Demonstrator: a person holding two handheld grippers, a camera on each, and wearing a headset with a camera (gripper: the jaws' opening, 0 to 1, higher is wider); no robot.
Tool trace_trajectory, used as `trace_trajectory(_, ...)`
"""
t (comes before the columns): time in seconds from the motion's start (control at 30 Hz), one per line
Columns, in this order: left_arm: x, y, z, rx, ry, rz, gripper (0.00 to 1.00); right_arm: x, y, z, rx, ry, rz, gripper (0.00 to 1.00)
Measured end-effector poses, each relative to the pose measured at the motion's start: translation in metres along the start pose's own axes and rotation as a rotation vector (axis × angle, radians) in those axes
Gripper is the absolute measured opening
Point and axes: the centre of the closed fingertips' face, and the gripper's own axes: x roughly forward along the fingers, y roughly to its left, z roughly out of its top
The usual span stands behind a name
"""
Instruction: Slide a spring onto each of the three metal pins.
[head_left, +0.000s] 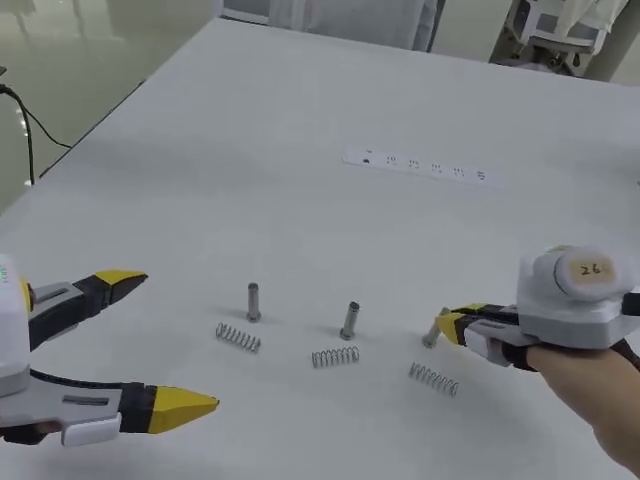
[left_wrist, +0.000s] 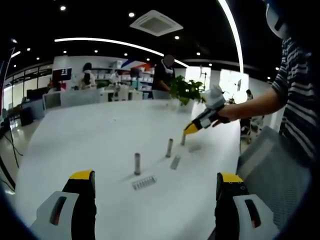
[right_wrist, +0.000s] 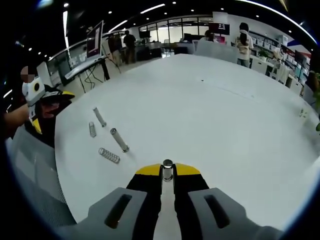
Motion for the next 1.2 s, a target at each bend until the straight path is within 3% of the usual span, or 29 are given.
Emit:
trace_trajectory(0.63, -0.0002, 0.0015, -0.0025, -0.008, 0.001, 0.003, 0.98, 0.0014, 0.0039, -0.0031, 0.005, 0.005, -0.005, 0.06)
trace_trajectory(0.77, -0.0006, 0.0013, -0.0029, -0.008, 0.001, 0.004, 0.98, 0.0015, 0.0005, -0.0043, 0.027, -0.001, -0.016, 0.11)
trace_trajectory(1.2, 0.0019, 0.0002, -0.0028, -0.009, 0.002, -0.004, 0.98, -0.0042, 0.0028, -0.0025, 0.074, -0.018, -0.013, 0.15)
